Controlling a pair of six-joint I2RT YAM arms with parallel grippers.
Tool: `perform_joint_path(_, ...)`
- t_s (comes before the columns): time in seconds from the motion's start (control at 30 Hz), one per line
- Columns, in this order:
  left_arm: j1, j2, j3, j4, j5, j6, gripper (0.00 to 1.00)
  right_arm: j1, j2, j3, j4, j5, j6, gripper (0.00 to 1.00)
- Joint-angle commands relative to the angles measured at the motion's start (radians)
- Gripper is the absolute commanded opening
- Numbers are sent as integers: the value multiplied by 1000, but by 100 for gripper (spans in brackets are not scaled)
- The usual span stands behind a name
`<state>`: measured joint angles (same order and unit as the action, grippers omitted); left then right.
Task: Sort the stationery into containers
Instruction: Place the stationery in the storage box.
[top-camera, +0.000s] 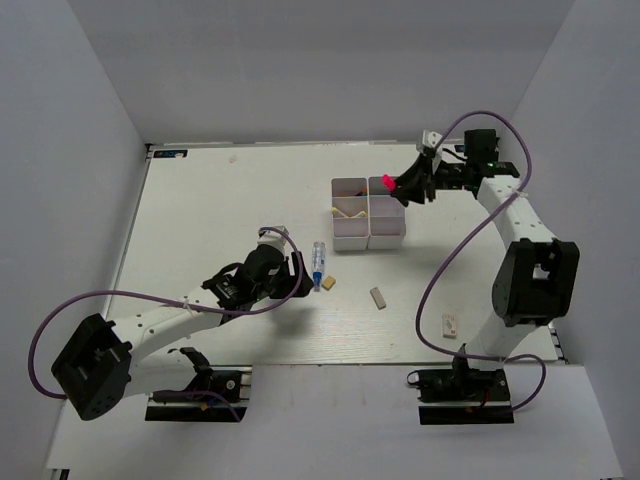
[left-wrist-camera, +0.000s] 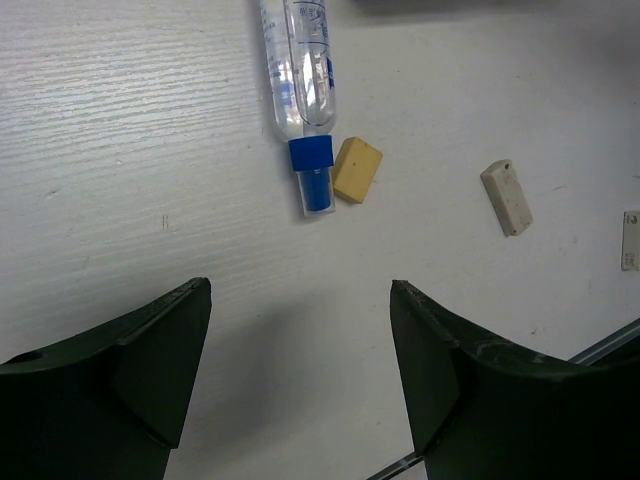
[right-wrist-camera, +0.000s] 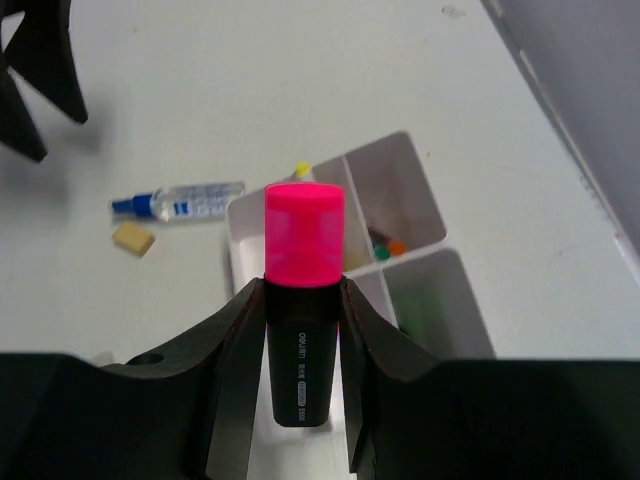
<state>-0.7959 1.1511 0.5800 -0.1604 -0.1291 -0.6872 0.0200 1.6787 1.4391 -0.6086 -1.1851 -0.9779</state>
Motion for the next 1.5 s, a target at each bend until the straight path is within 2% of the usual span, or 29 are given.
perform_joint_path(0.0, -5, -34, 24, -4, 13, 12, 82, 49, 39, 18, 459, -96, 347, 4)
perform_joint_path(0.03, -5, -43, 15, -14, 3, 3, 82, 52, 73, 29, 578, -93, 376, 4)
perform_joint_path(0.1, -5, -53, 15, -24, 3, -8, 82, 67, 136, 89, 669, -85, 459, 4)
perform_joint_path(0.2, -5, -64, 6, -33, -7, -18, 82, 77, 188, 141, 705, -90, 504, 4)
perform_joint_path(0.3, -5, -74, -3, -42, -17, -28, 82, 77, 248, 150, 832, -116, 568, 4)
perform_joint_path(0.53, -5, -74, 15, -74, -26, -28, 82, 75, 315, 168, 834, -131, 538, 4)
perform_joint_path(0.7, -5, -53, 26, -74, -26, -28, 82, 73, 340, 164, 730, -119, 440, 5)
perform_joint_path(0.87, -5, -19, 55, -65, -26, -28, 82, 69, 348, 167, 615, -84, 289, 19)
perform_joint_path(0.9, -5, -7, 66, -65, -26, -28, 82, 67, 352, 168, 549, -76, 272, 28)
perform_joint_path(1.0, -5, 22, 98, -56, -26, -6, 82, 64, 346, 173, 488, -65, 208, 42)
perform_joint_path(1.2, -5, 67, 118, -36, -7, 5, 83, 57, 311, 164, 443, -68, 182, 57)
perform_joint_path(1.33, -5, 97, 139, -18, -7, 14, 83, 52, 256, 156, 402, -58, 177, 61)
perform_joint_path(1.43, -5, 117, 158, -18, -21, 23, 83, 46, 158, 126, 467, 33, 338, 62)
perform_joint_path(1.47, -5, 117, 158, -8, -21, 32, 83, 47, 127, 94, 474, 167, 366, 62)
